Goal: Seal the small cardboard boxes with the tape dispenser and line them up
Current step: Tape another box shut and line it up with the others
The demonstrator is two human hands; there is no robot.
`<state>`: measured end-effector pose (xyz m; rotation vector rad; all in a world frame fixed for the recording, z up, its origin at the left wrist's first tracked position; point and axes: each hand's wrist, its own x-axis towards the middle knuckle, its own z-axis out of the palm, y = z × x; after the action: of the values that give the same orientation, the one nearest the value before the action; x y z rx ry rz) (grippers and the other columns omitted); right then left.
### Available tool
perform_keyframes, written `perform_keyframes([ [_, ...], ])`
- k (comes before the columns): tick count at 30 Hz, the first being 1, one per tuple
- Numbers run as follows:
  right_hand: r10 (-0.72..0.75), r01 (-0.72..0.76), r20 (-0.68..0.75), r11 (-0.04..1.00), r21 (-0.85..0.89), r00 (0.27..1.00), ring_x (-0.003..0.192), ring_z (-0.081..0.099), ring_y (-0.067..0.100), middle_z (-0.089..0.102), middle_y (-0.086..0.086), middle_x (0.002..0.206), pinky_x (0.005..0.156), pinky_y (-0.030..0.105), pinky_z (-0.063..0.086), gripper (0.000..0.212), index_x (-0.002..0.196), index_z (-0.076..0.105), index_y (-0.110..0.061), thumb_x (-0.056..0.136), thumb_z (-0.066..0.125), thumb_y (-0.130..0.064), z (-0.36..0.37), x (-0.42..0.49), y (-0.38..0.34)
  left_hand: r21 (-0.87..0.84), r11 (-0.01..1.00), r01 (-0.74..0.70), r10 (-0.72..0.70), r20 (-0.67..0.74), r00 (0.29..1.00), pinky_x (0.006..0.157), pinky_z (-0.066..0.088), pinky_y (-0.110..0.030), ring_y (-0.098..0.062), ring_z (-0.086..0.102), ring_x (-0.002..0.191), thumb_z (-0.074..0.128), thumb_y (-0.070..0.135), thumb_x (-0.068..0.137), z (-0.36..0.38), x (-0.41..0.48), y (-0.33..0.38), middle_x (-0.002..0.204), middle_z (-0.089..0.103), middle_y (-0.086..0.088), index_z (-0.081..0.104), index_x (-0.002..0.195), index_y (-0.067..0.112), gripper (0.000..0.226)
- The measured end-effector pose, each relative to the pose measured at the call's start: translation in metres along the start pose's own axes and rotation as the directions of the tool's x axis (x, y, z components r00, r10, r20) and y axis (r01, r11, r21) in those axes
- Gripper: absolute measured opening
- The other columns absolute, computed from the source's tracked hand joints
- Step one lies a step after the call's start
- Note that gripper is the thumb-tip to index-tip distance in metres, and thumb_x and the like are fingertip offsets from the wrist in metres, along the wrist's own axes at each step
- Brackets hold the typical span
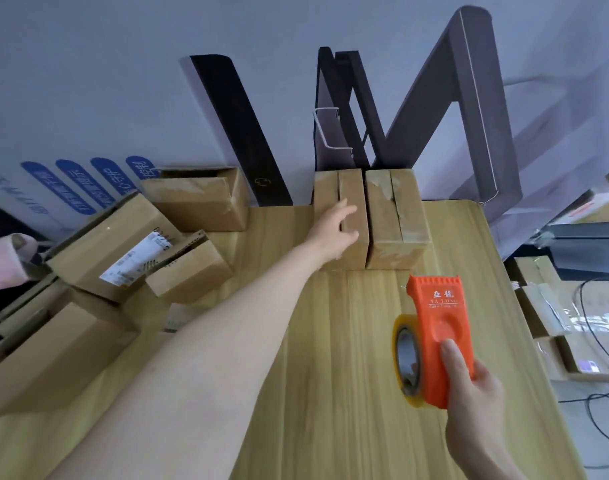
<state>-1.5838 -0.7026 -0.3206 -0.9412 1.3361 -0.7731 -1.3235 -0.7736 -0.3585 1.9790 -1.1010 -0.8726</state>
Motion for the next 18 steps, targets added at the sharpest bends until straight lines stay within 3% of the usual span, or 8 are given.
perform_keyframes([
  [2,0.001,-0.001,0.004,1.000,0.000,1.000,0.036,0.058,0.006,0.064,0.002,0.046,0.033,0.015,0.042,0.022,0.078,0.059,-0.004,0.093,0.055,-0.020,-0.001,-0.009,0.002,-0.204,0.979,-0.014,-0.024,-0.183,0.983,0.114,0.028,-0.033,-0.013,0.023,0.144,0.051,0.009,0.096,-0.021,-0.012,0.001,0.157,0.025,0.008,0.043,0.142,0.023,0.049],
  [4,0.013,-0.013,0.000,1.000,-0.005,1.000,0.036,0.059,0.007,0.064,0.005,0.051,0.033,0.014,0.042,0.020,0.078,0.058,-0.007,0.093,0.056,-0.021,-0.003,-0.020,0.005,-0.162,0.986,-0.039,-0.011,-0.297,0.955,0.114,0.030,-0.032,-0.011,0.034,0.138,0.049,0.012,0.098,-0.043,-0.038,-0.011,0.149,0.039,0.005,0.050,0.136,0.022,0.040],
  [7,0.034,-0.034,-0.014,0.999,-0.021,0.999,0.037,0.059,0.006,0.064,0.001,0.049,0.034,0.014,0.042,0.021,0.080,0.059,-0.006,0.092,0.057,-0.023,-0.006,-0.039,0.014,0.103,0.995,-0.004,0.028,-0.237,0.971,0.106,0.039,-0.031,-0.011,0.049,0.125,0.046,0.021,0.100,-0.072,-0.094,-0.049,0.134,0.056,0.005,0.058,0.127,0.022,0.030],
  [10,0.051,-0.052,-0.010,0.998,-0.030,0.999,0.038,0.060,0.007,0.065,0.004,0.055,0.035,0.015,0.043,0.021,0.080,0.061,-0.006,0.092,0.058,-0.024,-0.005,-0.063,0.021,0.442,0.895,0.064,0.010,-0.163,0.987,0.100,0.039,-0.029,-0.012,0.050,0.124,0.041,0.031,0.101,-0.094,-0.148,-0.091,0.132,0.058,0.007,0.059,0.127,0.023,0.032],
  [14,0.013,-0.012,0.011,0.998,-0.063,1.000,0.035,0.057,0.008,0.062,0.006,0.048,0.034,0.015,0.042,0.028,0.076,0.060,0.001,0.094,0.056,-0.020,0.003,-0.102,0.027,0.638,0.746,0.194,-0.145,-0.129,0.981,0.114,0.021,-0.037,-0.016,0.039,0.134,0.030,0.043,0.102,-0.100,-0.187,-0.133,0.142,0.050,0.008,0.050,0.135,0.029,0.041],
  [18,-0.024,0.027,0.047,0.997,-0.076,0.999,0.034,0.055,0.007,0.060,0.000,0.042,0.034,0.015,0.040,0.028,0.073,0.059,0.001,0.094,0.055,-0.017,0.012,-0.140,0.031,0.690,0.715,0.114,-0.095,-0.065,0.993,0.114,0.019,-0.037,-0.016,0.036,0.134,0.025,0.049,0.100,-0.074,-0.227,-0.138,0.142,0.046,0.012,0.041,0.140,0.033,0.045],
])
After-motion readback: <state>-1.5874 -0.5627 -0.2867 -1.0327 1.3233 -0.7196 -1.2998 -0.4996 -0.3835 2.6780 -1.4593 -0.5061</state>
